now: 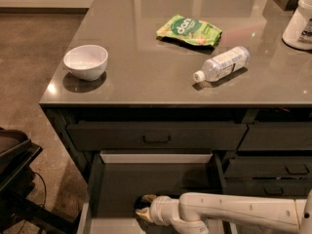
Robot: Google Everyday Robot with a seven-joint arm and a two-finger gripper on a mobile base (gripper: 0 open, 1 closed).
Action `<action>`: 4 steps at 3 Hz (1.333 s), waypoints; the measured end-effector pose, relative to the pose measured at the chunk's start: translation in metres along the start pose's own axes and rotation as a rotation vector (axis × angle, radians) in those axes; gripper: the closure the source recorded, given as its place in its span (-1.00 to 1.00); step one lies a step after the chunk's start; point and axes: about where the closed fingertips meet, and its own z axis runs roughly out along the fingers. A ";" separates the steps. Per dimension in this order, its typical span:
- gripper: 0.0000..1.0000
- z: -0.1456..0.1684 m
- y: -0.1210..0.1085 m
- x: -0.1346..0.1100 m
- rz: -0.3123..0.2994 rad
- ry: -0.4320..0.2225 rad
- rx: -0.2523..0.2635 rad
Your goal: Pick rxbar blueberry from middle drawer and place on counter
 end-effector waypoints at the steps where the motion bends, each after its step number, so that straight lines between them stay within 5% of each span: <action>1: 1.00 0.000 0.000 0.000 0.000 0.000 0.000; 2: 1.00 -0.003 0.001 -0.004 -0.005 -0.009 -0.020; 3: 1.00 -0.046 0.000 -0.030 -0.064 -0.076 -0.034; 4: 1.00 -0.124 0.001 -0.075 -0.136 -0.169 -0.026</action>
Offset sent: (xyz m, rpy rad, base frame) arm -0.0012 0.0008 0.0124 0.0267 0.0086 0.0401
